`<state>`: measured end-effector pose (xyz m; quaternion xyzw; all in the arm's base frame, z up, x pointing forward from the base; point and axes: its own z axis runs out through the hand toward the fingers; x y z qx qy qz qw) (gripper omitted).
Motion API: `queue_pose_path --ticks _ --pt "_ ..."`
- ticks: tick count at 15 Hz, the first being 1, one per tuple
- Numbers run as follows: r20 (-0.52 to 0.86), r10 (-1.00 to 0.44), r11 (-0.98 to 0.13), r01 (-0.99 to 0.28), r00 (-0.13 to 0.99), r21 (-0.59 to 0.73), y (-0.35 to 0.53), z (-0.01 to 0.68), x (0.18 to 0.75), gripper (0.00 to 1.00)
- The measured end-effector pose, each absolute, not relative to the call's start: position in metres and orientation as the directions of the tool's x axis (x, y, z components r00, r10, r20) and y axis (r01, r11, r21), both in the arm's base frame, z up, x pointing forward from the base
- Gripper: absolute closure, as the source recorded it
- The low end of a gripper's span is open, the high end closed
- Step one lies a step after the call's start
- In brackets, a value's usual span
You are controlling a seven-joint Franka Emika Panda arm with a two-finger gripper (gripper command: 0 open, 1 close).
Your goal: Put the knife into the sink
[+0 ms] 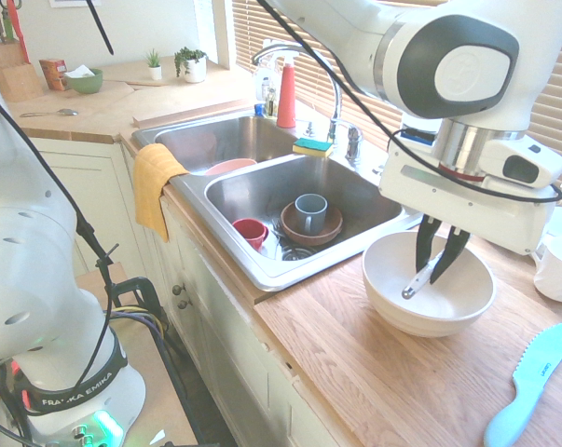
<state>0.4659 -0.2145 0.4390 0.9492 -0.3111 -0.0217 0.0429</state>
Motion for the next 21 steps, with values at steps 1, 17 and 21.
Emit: queue_pose_path --ticks 1,17,21 --pt "-0.001 -0.598 -0.798 -0.595 0.802 0.091 -0.203 0.452 0.468 1.00" --pt "0.061 -0.732 -0.680 -0.733 0.679 -0.018 0.088 0.330 0.517 1.00" --pt "0.005 -0.724 -0.689 -0.724 0.690 0.030 0.103 0.258 0.517 1.00"
